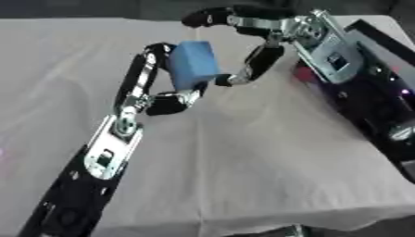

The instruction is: Pick up the objects with one hand, pass them to the other hand, and then place them into the box on the other side of the table.

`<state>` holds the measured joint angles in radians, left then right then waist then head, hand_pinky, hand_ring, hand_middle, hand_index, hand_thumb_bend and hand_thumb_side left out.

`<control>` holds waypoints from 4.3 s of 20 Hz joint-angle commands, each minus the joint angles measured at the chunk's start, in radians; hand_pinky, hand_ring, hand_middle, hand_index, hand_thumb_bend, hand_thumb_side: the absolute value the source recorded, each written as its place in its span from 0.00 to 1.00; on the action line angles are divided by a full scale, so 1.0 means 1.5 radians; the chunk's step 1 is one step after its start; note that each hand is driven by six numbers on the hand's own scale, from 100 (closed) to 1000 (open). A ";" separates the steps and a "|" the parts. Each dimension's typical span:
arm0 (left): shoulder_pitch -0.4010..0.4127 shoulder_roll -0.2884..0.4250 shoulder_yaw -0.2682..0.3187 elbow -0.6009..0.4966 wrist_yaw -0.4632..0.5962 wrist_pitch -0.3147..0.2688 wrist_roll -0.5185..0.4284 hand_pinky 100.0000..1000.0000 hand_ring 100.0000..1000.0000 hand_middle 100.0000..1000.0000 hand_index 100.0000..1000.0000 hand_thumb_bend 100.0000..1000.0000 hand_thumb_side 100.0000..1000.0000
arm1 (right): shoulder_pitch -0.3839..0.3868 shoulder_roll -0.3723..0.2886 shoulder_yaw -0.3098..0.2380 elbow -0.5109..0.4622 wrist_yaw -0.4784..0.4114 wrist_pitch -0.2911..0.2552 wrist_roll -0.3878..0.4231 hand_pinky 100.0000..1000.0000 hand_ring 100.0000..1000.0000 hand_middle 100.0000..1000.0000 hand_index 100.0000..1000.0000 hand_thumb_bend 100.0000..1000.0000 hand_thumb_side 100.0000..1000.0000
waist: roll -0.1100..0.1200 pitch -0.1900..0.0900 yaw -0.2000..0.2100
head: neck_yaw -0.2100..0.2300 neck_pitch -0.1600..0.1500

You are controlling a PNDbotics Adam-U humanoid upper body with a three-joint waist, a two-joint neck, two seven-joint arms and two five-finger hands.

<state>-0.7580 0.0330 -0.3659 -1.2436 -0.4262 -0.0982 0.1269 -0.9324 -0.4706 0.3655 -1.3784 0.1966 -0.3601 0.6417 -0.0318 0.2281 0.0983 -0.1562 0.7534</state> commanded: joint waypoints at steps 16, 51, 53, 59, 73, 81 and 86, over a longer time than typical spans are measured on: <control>-0.022 -0.035 -0.005 0.004 -0.067 -0.031 0.068 0.55 0.43 0.42 0.52 0.00 0.01 | -0.015 0.009 -0.002 0.009 0.036 0.028 -0.021 1.00 1.00 1.00 1.00 0.25 0.00 | -0.004 -0.005 0.003 | -0.008 -0.004; -0.018 -0.047 -0.008 0.023 -0.062 -0.013 0.063 0.72 0.61 0.67 0.85 0.49 0.32 | -0.011 0.016 -0.007 0.009 -0.024 0.095 -0.139 0.93 0.97 0.56 0.67 0.10 0.03 | -0.003 0.001 0.002 | -0.010 -0.010; -0.018 -0.047 -0.006 0.025 -0.073 -0.008 0.065 0.73 0.63 0.68 0.86 0.54 0.38 | -0.013 0.014 -0.008 0.008 -0.029 0.095 -0.136 0.93 0.97 0.55 0.66 0.11 0.04 | -0.003 0.001 0.002 | -0.009 -0.010; -0.018 -0.045 -0.007 0.028 -0.103 0.002 0.064 0.74 0.64 0.69 0.87 0.67 0.50 | -0.013 0.009 -0.011 0.004 -0.041 0.103 -0.134 0.93 0.97 0.54 0.66 0.12 0.05 | -0.002 0.000 0.000 | -0.008 -0.010; -0.015 -0.039 0.002 0.037 -0.111 0.023 0.067 0.74 0.64 0.68 0.88 0.79 0.58 | -0.013 -0.011 -0.029 -0.014 -0.078 0.134 -0.148 0.94 0.97 0.54 0.66 0.11 0.01 | 0.003 -0.004 -0.008 | -0.005 -0.012; -0.013 -0.037 0.000 0.032 -0.132 -0.002 0.049 0.77 0.67 0.69 0.89 0.61 0.28 | -0.010 -0.014 -0.033 -0.008 -0.074 0.141 -0.147 0.94 0.98 0.54 0.66 0.11 0.01 | 0.004 -0.002 -0.009 | -0.006 -0.009; -0.009 -0.036 0.003 0.036 -0.148 -0.016 0.027 0.77 0.67 0.68 0.89 0.60 0.13 | -0.009 -0.016 -0.036 -0.005 -0.076 0.146 -0.149 0.94 0.98 0.54 0.66 0.11 0.01 | 0.003 -0.002 -0.008 | -0.006 -0.008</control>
<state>-0.7670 -0.0160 -0.3534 -1.1856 -0.6344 -0.1132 0.1799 -0.9225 -0.4543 0.3494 -1.3754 0.0863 -0.1495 0.4321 -0.0267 0.2469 0.0870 -0.1658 0.7449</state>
